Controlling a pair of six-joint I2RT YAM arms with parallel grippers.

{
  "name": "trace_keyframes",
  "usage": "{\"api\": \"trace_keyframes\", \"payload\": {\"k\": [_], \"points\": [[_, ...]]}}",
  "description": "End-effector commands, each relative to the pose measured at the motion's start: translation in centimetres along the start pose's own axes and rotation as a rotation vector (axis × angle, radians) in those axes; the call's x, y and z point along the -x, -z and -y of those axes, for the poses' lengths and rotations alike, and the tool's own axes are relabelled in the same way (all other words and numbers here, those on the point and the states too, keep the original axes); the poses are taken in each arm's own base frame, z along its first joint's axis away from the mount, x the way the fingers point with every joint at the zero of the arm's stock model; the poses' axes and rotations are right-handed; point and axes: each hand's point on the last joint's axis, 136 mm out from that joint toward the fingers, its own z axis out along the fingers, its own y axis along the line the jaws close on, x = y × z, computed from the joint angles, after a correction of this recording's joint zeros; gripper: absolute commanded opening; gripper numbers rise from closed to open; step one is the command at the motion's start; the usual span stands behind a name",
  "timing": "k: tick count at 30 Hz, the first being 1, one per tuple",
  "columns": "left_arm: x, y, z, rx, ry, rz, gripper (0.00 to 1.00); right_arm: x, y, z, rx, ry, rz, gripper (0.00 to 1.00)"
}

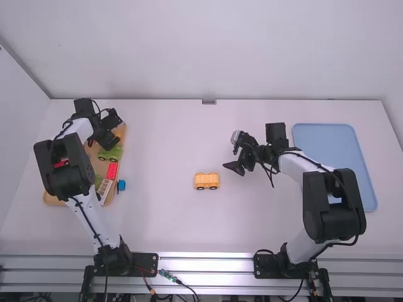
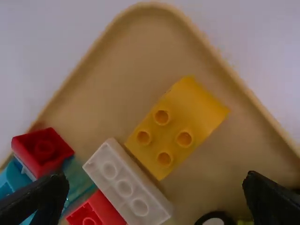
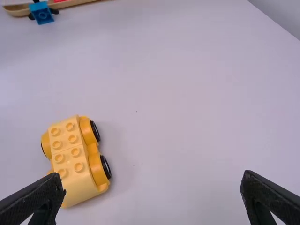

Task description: Assemble lego blocks to make yellow taxi

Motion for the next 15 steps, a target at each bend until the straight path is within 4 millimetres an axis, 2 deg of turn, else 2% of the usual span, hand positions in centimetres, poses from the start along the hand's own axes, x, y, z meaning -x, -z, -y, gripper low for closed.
{"api": "trace_keyframes", "payload": {"k": [1,4,8,13,15], "points": [[0.5,-0.5,1.1,-0.050,0.008,0.053,0.98,1.4,0.5,0.3,-0.010,0.008,0.022,0.99],[0.7,-0.5,1.4,-0.055,0.002,0.046,0.98,1.3,0.5,0.2,-0.009,0.006,0.022,0.99],[-0.2,-0.5,1.2,-0.043,0.001,-0.001,0.99,1.3,0.5,0.2,-0.008,0.001,0.021,0.99],[1.8,1.1,2.2,-0.152,-0.018,0.079,0.99,1.3,0.5,0.2,-0.007,0.001,0.021,0.99],[2.0,1.6,1.9,-0.156,-0.023,0.076,0.99,1.3,0.5,0.2,-0.007,0.002,0.021,0.99]]}}
